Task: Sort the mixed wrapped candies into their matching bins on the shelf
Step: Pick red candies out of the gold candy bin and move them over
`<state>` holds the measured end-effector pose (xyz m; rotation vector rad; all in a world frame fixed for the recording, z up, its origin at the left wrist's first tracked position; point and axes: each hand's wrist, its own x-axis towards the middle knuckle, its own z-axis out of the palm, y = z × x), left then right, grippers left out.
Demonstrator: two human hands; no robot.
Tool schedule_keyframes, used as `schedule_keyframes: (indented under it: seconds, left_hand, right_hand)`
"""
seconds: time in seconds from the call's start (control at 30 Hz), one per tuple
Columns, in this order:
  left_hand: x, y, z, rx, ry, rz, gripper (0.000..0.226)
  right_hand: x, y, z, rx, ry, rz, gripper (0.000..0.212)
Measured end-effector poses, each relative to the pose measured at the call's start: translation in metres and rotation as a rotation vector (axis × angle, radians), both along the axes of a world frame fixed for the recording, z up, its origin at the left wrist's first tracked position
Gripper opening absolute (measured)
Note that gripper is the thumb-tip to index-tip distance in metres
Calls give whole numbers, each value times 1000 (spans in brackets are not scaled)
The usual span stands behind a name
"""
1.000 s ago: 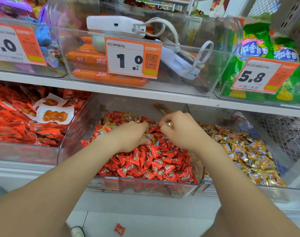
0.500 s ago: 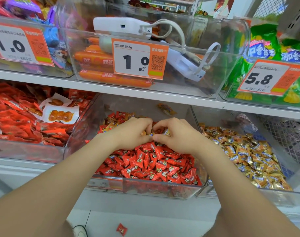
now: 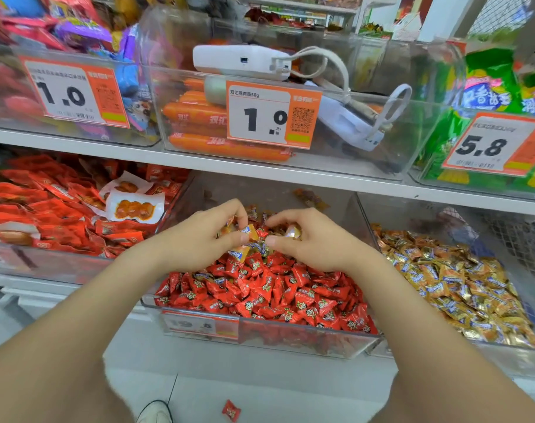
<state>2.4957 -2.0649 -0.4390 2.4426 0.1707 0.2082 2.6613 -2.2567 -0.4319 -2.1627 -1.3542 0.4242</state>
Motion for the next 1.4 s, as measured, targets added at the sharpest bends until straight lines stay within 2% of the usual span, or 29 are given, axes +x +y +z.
schedule_keyframes:
  seconds: [0.07, 0.1, 0.23, 0.3, 0.33, 0.4, 0.47, 0.5, 0.67, 0.77, 0.9, 1.03, 1.07, 1.13, 1.2, 1.27, 1.4]
  left_hand:
    - [-1, 0, 0, -28, -12, -16, 9]
    - [-2, -1, 1, -43, -18, -23, 9]
    - [-5, 0, 1, -47, -13, -12, 5]
    - [-5, 2, 1, -32, -1, 21, 5]
    - [-6, 3, 0, -32, -5, 36, 5]
    - [-5, 5, 1, -49, -25, 53, 5]
    - [-4, -1, 4, -76, -40, 54, 7]
    - [-3, -4, 4, -89, -47, 54, 8]
    - [0, -11, 8, -102, -98, 83, 13]
    - [1, -11, 11, -122, -57, 128, 11]
    - [0, -9, 7, -131, 53, 177, 9]
    - [4, -4, 6, -169, 39, 223, 12]
    - [6, -4, 6, -180, 31, 227, 13]
    - [8, -4, 6, -170, 34, 239, 16]
    - [12, -5, 6, -117, 38, 254, 29]
    - [19, -5, 3, -28, 19, 268, 44]
    - [37, -11, -2, 109, 14, 284, 64]
  right_hand:
    - [-8, 4, 3, 57, 276, 62, 35]
    - [-11, 6, 3, 81, 300, 73, 30]
    - [-8, 13, -1, 17, 9, 28, 14]
    - [-2, 10, -4, -123, -89, -41, 19]
    - [-1, 7, -3, -175, -109, -55, 28]
    - [-2, 4, 1, -112, 38, -45, 40]
    - [-10, 6, 5, 64, 371, -60, 31]
    - [-16, 9, 7, 117, 468, -86, 29]
    - [-33, 23, 3, 225, 759, -152, 29]
    - [-33, 30, 3, 317, 841, -289, 22]
    - [-19, 30, 2, 346, 682, -452, 23]
    - [-13, 23, 6, 224, 458, -491, 18]
    - [-12, 22, 6, 206, 390, -485, 12]
    - [-10, 22, 2, 159, 156, -422, 19]
    - [-11, 25, -4, 73, -76, -314, 19]
    - [-13, 30, -10, -7, -136, -264, 13]
    - [-11, 41, -24, -193, -249, -279, 49]
